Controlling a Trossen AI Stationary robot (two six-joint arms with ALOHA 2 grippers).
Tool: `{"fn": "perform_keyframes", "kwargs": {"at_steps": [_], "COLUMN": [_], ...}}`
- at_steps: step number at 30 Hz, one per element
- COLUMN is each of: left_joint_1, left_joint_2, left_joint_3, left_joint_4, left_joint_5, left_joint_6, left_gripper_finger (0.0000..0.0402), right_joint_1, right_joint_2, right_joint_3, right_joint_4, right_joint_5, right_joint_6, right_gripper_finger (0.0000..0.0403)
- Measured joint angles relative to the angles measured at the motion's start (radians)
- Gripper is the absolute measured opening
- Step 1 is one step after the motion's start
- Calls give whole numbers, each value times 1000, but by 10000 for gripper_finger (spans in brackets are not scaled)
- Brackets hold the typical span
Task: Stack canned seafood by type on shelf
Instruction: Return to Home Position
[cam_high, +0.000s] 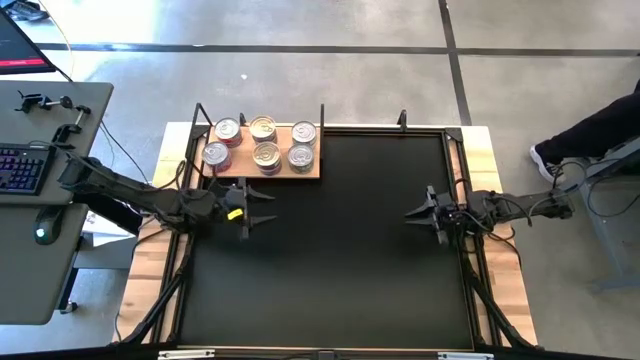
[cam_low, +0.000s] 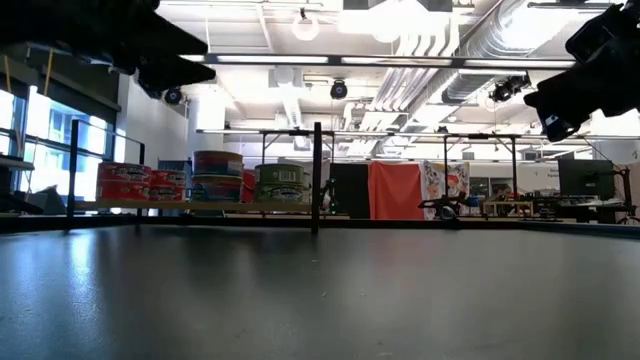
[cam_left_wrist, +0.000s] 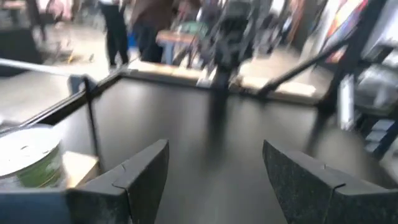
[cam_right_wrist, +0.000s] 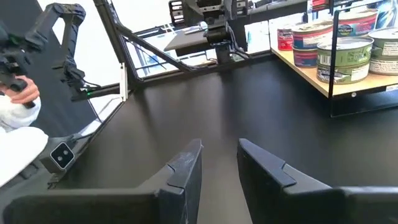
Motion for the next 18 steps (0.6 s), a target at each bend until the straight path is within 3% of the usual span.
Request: {"fn": "perform_keyframes", "kwargs": {"at_steps": [5,10,18], "left_joint_1": [-3,-3,-20], "left_joint_2": [13,-37,-338], "left_joint_3": [-153,-275,-292], "left_joint_4": [376,559,226], "left_joint_5": [56,26,4], "left_joint_6": [43,84,130], "left_gripper_finger": [252,252,252], "right_joint_1": [0,0,0], "right_joint_2": [4,4,9], "right_joint_3": [0,0,0], "right_joint_4": [-1,0,0], "right_joint_5": [8,9,10], "right_joint_6": [63,159,124], "right_gripper_finger": [93,93,93]}}
